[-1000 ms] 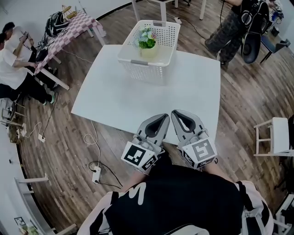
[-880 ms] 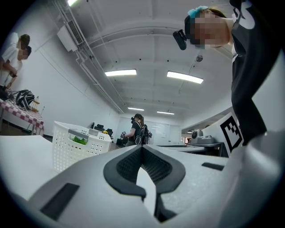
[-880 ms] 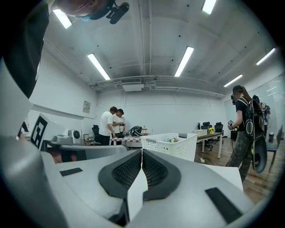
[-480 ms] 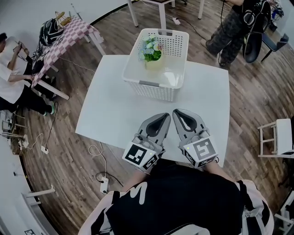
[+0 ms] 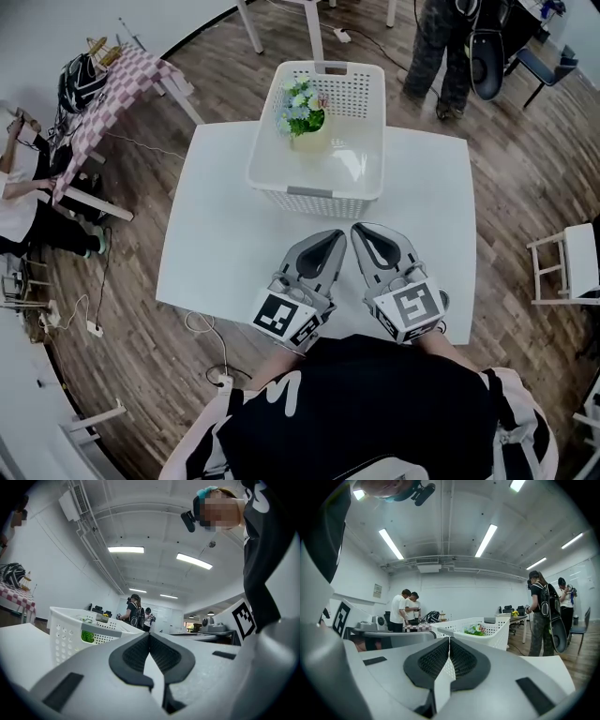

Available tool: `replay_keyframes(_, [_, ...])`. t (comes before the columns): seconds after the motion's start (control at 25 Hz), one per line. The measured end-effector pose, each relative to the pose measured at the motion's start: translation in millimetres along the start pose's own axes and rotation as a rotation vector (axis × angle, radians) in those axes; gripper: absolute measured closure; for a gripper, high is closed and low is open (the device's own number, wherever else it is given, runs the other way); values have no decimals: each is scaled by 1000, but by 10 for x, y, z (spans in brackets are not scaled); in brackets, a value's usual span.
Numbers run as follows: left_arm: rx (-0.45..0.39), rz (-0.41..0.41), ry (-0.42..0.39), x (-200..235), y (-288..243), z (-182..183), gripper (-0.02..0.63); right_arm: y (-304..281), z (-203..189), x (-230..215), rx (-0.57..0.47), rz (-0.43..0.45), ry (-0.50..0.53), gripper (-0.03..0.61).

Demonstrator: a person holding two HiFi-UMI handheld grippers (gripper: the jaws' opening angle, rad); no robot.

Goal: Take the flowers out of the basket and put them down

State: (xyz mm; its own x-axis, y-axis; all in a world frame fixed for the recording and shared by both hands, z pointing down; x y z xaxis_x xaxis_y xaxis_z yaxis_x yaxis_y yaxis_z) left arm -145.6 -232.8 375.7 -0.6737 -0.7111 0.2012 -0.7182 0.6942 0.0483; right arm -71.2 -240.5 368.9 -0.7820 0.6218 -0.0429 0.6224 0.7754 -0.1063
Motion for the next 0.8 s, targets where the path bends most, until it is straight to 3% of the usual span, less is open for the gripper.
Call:
replay_keyframes(0.56, [29,-18,27,110,-82,-77,609,-57,205,-168,-40,-22,38,560])
replay_keyframes(0.8, [35,-33,48,97,-119,-162,609,-94,403,-447,-53,-21,151,560])
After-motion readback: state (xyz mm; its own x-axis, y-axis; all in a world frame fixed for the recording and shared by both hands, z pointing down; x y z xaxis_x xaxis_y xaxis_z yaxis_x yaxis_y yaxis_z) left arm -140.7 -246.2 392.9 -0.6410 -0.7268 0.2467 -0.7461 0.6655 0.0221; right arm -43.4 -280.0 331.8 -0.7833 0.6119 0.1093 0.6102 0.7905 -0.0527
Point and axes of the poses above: the fingertips, and each gripper's own axes: y backward along the fingers, x to its left, z out of its top, the point moved 4 cm from there along y, backward along the fingers
